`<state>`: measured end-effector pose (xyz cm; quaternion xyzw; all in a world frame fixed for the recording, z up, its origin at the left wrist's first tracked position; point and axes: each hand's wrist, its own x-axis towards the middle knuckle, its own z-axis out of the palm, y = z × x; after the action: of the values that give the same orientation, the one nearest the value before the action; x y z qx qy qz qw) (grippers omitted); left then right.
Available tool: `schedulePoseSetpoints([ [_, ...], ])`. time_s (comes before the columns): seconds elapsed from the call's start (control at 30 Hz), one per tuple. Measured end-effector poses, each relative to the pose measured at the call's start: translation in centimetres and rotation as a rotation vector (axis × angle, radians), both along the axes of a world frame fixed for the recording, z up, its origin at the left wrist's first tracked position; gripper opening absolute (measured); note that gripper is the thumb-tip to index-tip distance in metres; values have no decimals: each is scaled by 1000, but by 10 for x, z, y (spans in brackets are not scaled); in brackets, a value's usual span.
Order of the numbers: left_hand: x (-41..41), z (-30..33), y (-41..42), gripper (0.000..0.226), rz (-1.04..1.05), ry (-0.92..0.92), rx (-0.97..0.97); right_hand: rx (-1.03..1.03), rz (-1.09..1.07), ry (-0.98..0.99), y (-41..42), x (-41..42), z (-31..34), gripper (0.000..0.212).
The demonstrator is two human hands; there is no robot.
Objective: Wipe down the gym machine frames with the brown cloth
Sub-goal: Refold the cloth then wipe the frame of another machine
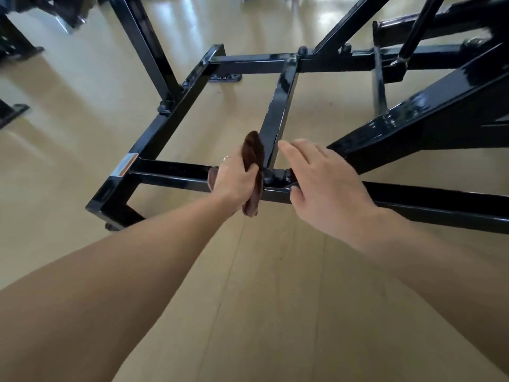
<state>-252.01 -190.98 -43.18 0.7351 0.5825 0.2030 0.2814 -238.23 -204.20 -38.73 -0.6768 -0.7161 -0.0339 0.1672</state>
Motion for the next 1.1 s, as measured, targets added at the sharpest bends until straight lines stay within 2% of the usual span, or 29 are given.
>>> schedulePoseSetpoints([
  [0.1, 1, -11, 3, 32, -166, -25, 61, -89, -29, -184, 20, -1, -3, 90],
  [0.27, -13, -16, 28, 28, -392, 66, 133, -432, -205, -500, 50, -6, -14, 108],
  [0.33, -23, -21, 32, 35, -472, 53, 152, -531, -228, -570, 61, -16, -20, 103],
  [0.47, -43, -33, 43, 38, -525, 118, 240, -591, -243, -643, 74, -25, -23, 73],
  [0.6, -85, -33, 77, 22, -346, 199, 247, -578, -240, -634, 71, -25, -25, 62],
  [0.77, -120, -25, 105, 23, -140, 225, 155, -608, -305, -610, 74, -33, -26, 60],
  [0.87, -96, -25, 86, 21, -195, 251, 215, -628, -354, -601, 75, -40, -28, 62],
  [1.0, -49, -32, 44, 25, -403, 140, 265, -639, -399, -577, 79, -45, -29, 58],
  [1.1, -32, -38, 30, 30, -451, 135, 314, -655, -436, -549, 80, -47, -27, 56],
])
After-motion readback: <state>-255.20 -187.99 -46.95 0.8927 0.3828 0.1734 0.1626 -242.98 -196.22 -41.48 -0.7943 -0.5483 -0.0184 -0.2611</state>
